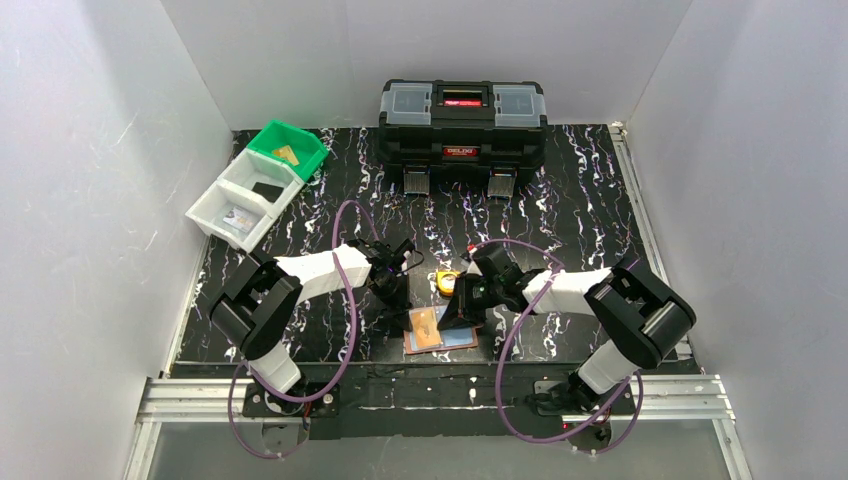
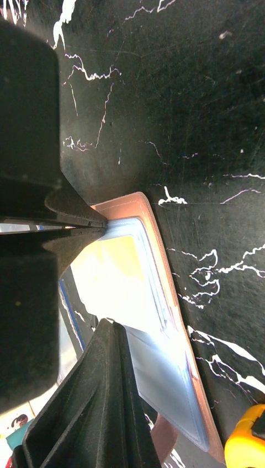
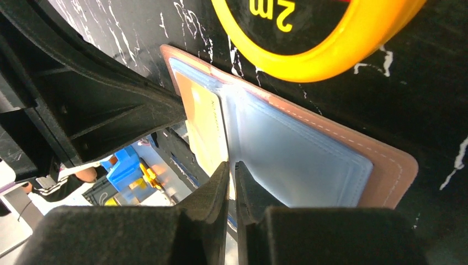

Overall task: Take the credit cards out of the card holder
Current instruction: Remove the credit card from the card holder.

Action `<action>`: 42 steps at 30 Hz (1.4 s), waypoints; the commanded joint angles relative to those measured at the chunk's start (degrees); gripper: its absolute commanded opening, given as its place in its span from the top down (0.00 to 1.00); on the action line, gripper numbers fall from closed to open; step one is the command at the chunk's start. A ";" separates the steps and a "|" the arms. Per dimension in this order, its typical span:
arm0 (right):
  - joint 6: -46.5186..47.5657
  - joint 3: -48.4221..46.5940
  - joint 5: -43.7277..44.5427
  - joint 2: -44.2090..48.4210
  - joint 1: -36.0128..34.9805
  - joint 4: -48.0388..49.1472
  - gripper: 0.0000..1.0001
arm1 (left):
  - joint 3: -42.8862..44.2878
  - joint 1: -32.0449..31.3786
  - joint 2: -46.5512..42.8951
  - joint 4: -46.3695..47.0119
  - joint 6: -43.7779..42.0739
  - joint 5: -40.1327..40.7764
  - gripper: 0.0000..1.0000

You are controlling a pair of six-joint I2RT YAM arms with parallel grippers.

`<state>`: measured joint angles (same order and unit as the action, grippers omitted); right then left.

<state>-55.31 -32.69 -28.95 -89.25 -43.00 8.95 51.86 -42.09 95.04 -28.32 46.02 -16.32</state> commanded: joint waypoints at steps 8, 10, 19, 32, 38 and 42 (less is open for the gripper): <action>-1.20 -1.32 -2.51 -2.65 -0.91 3.94 0.77 | -3.34 -0.61 4.23 -0.78 -1.37 5.32 1.00; -1.25 -1.54 -2.52 -2.84 -1.10 3.97 0.76 | -3.26 -0.59 4.31 -0.78 -1.33 5.33 1.00; -1.73 -2.54 -3.06 -4.20 -2.24 4.72 0.76 | -3.09 -0.67 4.87 -0.34 -1.24 4.89 1.00; -0.38 -2.05 -0.87 -1.29 -2.35 2.21 0.97 | -2.90 -0.63 5.29 -1.53 -1.78 6.20 1.00; 0.24 -1.18 0.71 0.42 -2.22 0.81 0.99 | -3.47 -0.42 5.25 -2.05 -2.29 6.88 1.00; 0.28 -0.47 1.10 1.02 -1.77 0.61 0.99 | -3.84 -0.11 5.16 -2.25 -2.66 7.14 1.00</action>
<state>-55.46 -33.21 -28.88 -90.15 -44.71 9.21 52.12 -41.71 95.59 -28.56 45.47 -16.97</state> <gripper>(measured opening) 0.023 0.007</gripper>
